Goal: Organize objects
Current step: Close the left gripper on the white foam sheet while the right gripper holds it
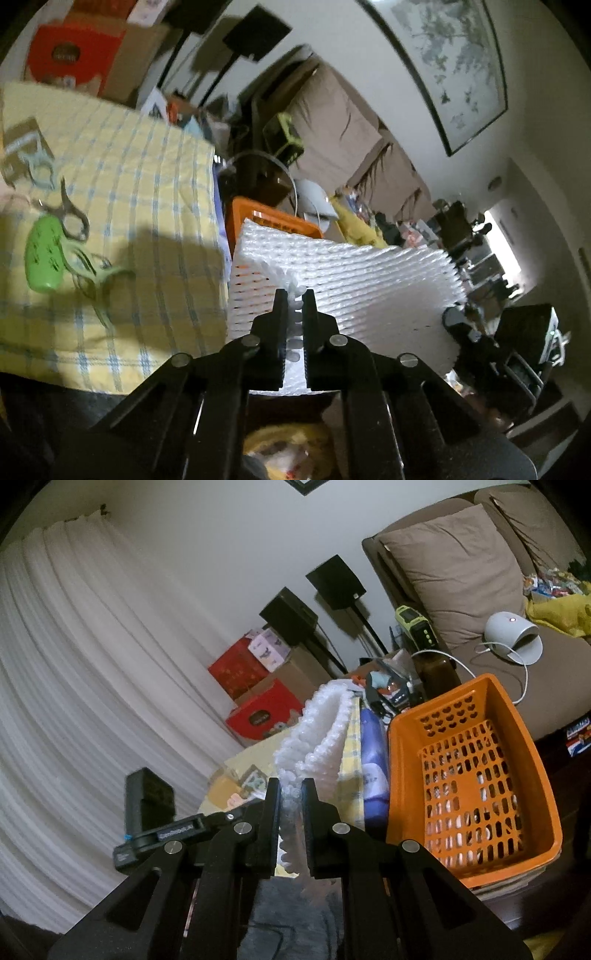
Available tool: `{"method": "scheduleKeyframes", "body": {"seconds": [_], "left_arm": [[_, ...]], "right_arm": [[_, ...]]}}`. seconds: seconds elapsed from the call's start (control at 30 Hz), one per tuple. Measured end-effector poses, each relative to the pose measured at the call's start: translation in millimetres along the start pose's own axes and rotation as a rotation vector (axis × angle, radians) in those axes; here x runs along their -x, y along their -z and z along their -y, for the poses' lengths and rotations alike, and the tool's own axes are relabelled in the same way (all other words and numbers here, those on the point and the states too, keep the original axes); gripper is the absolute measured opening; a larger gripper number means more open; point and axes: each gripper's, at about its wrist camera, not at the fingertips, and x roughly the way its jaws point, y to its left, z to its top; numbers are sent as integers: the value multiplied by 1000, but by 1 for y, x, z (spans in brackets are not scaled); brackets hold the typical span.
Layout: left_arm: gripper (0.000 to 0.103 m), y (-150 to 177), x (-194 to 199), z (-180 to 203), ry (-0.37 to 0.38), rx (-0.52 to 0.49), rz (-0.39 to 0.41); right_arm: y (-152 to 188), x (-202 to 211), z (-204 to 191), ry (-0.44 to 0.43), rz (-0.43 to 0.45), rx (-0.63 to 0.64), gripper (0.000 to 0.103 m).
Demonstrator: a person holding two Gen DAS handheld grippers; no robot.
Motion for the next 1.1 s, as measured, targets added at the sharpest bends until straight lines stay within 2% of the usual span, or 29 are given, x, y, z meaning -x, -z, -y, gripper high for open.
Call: {"method": "scheduleKeyframes", "body": {"seconds": [0.2,0.33,0.4,0.6,0.77,0.87,1.0,1.1], "left_arm": [[6,-2,26,16,8,-63,74],[6,-3,40,28,46,-90,100],[6,-4,47,37,28,-106,106],[6,-4,76,67,18,-199,159],[6,-5,96,86,49,-239,190],[6,-4,102,98,-2,-278,241],[6,6,94,109,-88,-339,244],[6,12,88,114,-133,-358,241]], "right_arm": [[0,-3,2,95,0,24,13],[2,-11,9,100,-29,13,13],[3,-13,10,106,-33,14,13],[5,-19,11,91,-44,13,13],[5,-19,13,11,-39,-2,15],[5,-21,16,5,-44,-6,16],[4,-18,11,23,-32,11,11],[4,-10,4,77,-11,37,10]]}}
